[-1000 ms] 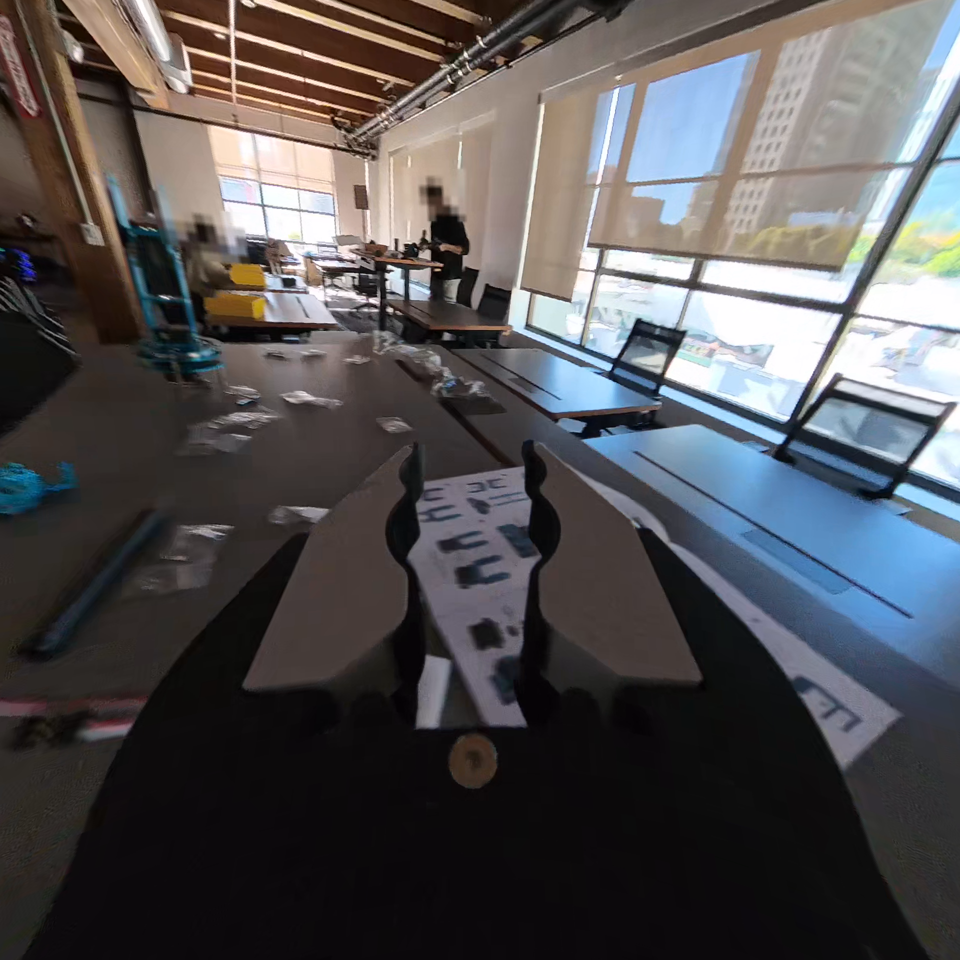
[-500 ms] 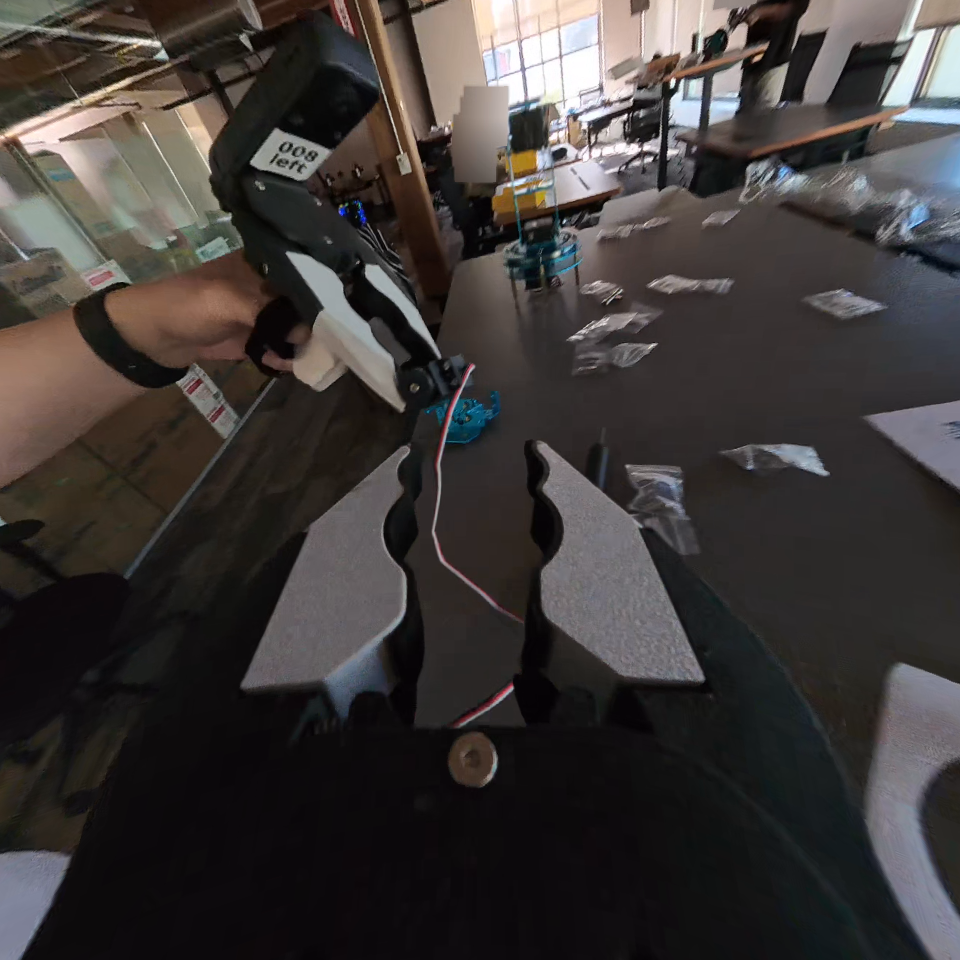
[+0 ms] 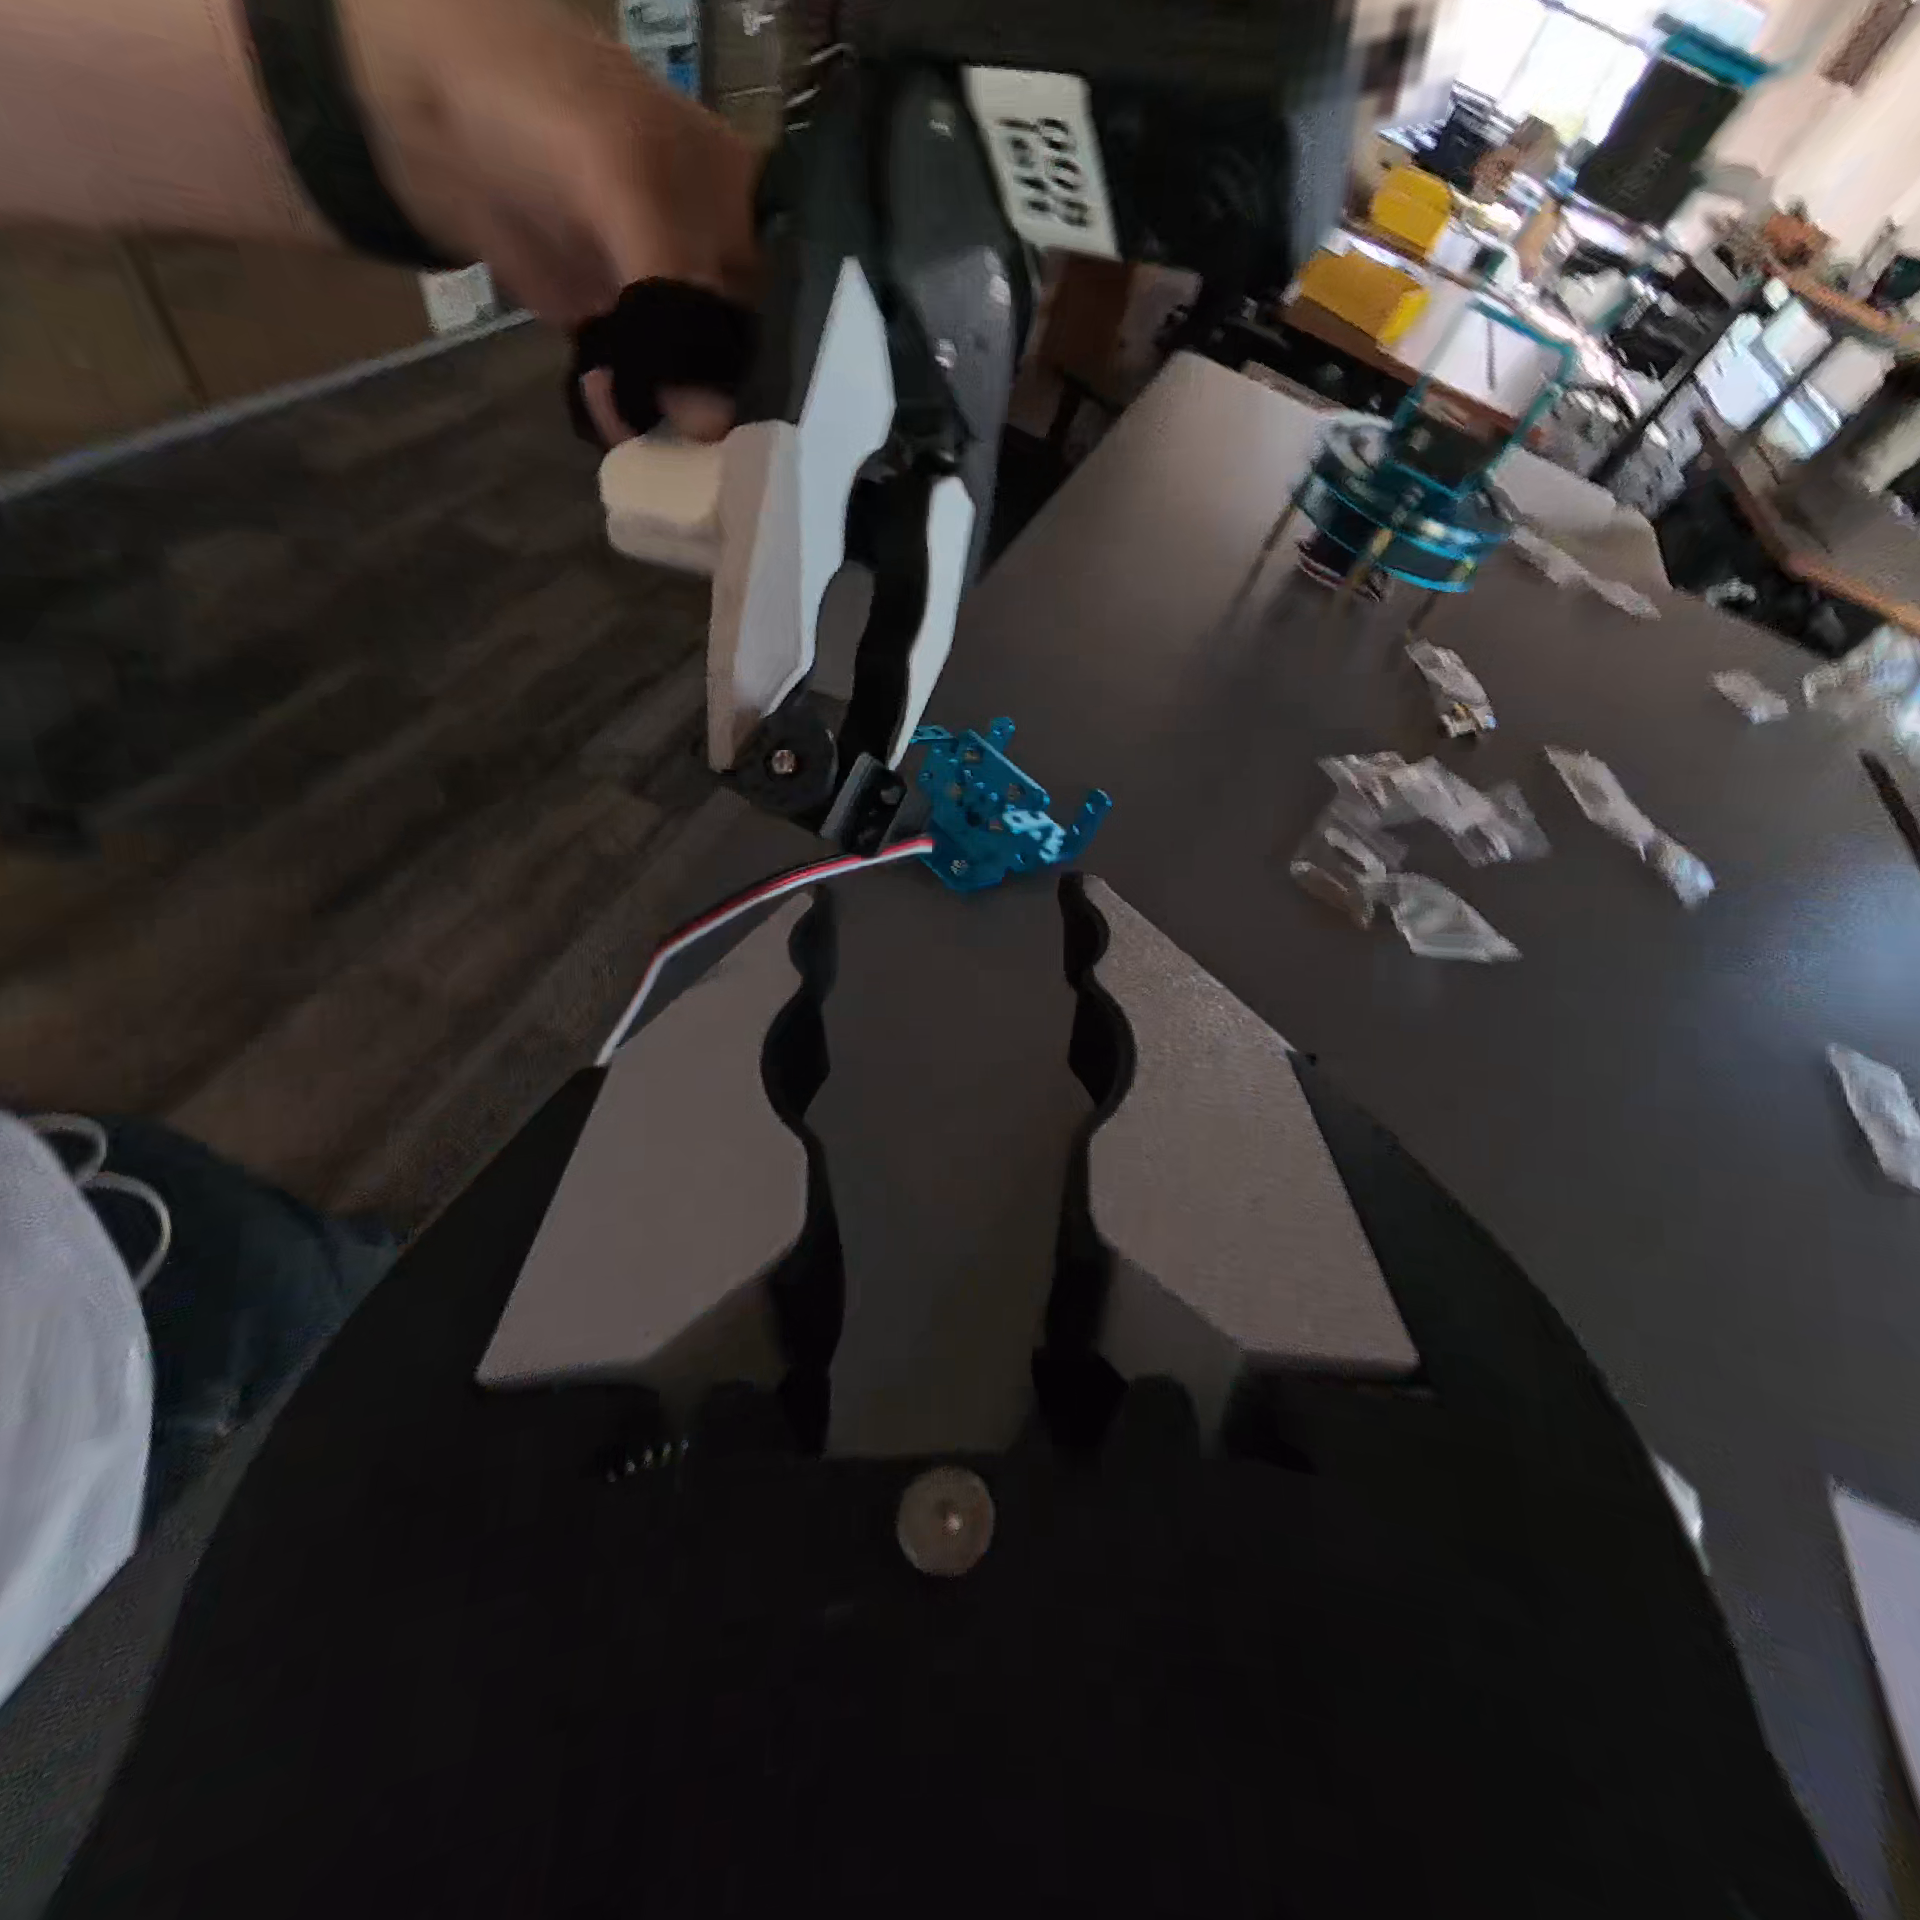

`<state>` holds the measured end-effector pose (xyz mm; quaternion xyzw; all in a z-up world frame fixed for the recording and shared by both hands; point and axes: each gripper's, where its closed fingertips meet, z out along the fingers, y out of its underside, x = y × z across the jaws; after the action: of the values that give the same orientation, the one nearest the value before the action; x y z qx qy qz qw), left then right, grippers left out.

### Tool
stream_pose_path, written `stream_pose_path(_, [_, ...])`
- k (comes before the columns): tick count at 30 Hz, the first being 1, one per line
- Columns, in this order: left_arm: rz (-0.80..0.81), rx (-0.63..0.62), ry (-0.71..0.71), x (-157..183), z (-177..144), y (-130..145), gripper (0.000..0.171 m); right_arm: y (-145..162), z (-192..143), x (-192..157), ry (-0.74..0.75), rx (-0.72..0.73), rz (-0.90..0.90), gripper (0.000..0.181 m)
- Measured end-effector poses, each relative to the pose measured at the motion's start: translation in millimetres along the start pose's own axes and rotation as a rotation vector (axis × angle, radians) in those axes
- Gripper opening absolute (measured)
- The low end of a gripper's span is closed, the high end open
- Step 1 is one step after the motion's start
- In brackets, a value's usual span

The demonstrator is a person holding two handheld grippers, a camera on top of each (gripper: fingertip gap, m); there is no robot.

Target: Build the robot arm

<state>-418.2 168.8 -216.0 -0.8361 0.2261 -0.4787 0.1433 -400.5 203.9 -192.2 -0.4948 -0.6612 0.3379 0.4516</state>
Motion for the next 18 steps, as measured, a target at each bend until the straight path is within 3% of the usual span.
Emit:
stream_pose_path(4, [-0.007,-0.100,0.199,0.3,-9.7,14.9,0.045,-8.0,26.6,-18.1,-0.104,-0.015,-0.182,0.042])
stream_pose_path(8, [0.063,-0.216,0.292,-10.6,-22.4,18.0,0.045,-14.1,46.8,-28.9,-0.188,-0.080,-0.254,0.034])
stream_pose_path(18, [0.001,-0.295,0.479,-22.1,-27.4,0.4,0.045,-7.7,66.6,-14.4,-0.257,-0.239,-0.268,0.021])
